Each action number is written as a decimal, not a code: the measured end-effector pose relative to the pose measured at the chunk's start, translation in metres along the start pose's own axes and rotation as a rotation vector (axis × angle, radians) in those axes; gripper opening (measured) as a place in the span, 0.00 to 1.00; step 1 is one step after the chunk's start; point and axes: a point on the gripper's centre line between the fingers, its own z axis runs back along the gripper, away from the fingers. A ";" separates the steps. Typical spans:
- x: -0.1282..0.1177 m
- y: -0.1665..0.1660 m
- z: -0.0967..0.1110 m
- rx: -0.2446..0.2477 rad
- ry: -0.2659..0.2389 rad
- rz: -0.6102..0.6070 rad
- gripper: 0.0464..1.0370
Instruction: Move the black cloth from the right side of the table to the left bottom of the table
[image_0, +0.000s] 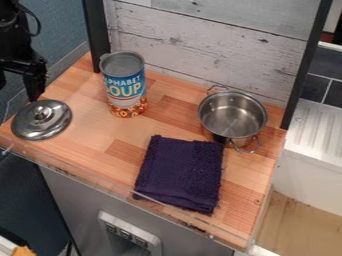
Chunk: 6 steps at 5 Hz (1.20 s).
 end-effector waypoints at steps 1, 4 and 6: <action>-0.003 -0.005 -0.009 -0.019 0.021 0.002 0.96; -0.036 -0.137 -0.001 -0.118 -0.023 -0.225 0.96; -0.047 -0.232 0.000 -0.110 -0.042 -0.301 0.96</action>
